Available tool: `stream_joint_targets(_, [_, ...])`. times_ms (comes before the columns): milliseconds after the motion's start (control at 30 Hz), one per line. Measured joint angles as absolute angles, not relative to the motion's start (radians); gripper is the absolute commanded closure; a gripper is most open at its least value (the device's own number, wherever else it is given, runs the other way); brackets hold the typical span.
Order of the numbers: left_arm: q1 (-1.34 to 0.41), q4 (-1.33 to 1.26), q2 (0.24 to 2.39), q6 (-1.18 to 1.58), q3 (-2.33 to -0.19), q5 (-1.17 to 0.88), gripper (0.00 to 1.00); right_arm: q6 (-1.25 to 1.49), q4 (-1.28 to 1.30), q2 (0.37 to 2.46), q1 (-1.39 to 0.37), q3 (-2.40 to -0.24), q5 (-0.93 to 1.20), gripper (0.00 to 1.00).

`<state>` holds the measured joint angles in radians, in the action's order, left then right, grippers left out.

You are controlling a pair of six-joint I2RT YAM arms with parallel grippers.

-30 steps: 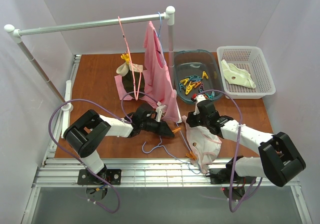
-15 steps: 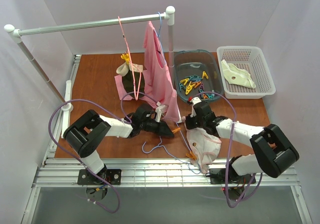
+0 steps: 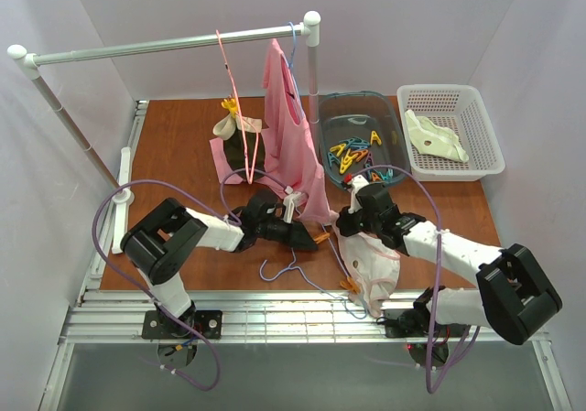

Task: Clip the underwear to the hanger
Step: Clamp the underwear onto the hanger.

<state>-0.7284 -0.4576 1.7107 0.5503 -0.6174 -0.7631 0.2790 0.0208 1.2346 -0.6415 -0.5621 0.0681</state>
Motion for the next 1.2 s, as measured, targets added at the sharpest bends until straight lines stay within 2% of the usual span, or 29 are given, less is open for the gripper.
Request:
stream_joint_targets(800, [-0.721,-0.496,1.781,0.576,-0.612,-0.781,1.0,0.274,0.071,1.318,-0.709,-0.621,0.111,0.99])
stream_joint_targets(1200, [-0.719,-0.546,1.794,0.554,-0.612,-0.797,1.0,0.268,0.195,1.303,-0.709,-0.688,0.039,0.99])
